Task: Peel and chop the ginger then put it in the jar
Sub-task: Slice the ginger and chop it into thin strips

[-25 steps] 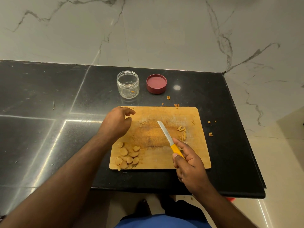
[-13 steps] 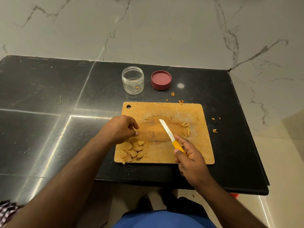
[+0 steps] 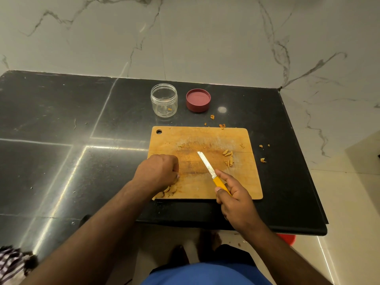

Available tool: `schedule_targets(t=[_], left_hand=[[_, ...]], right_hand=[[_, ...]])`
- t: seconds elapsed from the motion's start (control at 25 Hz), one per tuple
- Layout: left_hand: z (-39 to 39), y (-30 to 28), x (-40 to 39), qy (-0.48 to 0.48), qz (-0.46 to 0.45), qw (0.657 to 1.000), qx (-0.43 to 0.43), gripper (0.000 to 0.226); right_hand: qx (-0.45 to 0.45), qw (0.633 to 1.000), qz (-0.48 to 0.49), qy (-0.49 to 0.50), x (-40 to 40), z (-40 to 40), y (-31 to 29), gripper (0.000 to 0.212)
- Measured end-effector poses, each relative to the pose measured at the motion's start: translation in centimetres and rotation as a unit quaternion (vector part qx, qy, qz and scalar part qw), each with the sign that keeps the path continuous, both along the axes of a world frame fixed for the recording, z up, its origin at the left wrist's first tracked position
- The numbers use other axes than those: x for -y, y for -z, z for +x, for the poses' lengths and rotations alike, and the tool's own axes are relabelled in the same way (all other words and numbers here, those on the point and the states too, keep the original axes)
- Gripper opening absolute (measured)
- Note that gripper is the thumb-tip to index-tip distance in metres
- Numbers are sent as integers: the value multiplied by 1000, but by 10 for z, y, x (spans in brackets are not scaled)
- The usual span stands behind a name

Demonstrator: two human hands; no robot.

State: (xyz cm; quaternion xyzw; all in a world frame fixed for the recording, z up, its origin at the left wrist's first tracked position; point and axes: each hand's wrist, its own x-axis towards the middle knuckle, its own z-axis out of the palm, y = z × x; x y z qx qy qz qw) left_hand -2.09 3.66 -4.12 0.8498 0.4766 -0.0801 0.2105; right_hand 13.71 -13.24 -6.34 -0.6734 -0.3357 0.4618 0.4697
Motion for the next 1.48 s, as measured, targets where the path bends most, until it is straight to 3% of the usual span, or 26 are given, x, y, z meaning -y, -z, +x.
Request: schedule_targets(t=[0.24,0.4,0.64,1.16,1.48], left_hand=[[17,3,-1,-18,-14,996,86,27],[41,4,-2,3,-42,994,104,26],[48,3,6,-112,21,977,180,29],[51,19,16,-161,49,978,126,39],[55,30,12,-127,40,977,166,24]], right_hand=[[16,1000,4,-8,4,9,-3,44],[23,1000,0,-17,12,25,-8,44],[14,1000,6,-18,27,42,-10,45],[60,997,-17,-36,34,43,-1,43],[136,989,-25,-48,21,33,-7,47]])
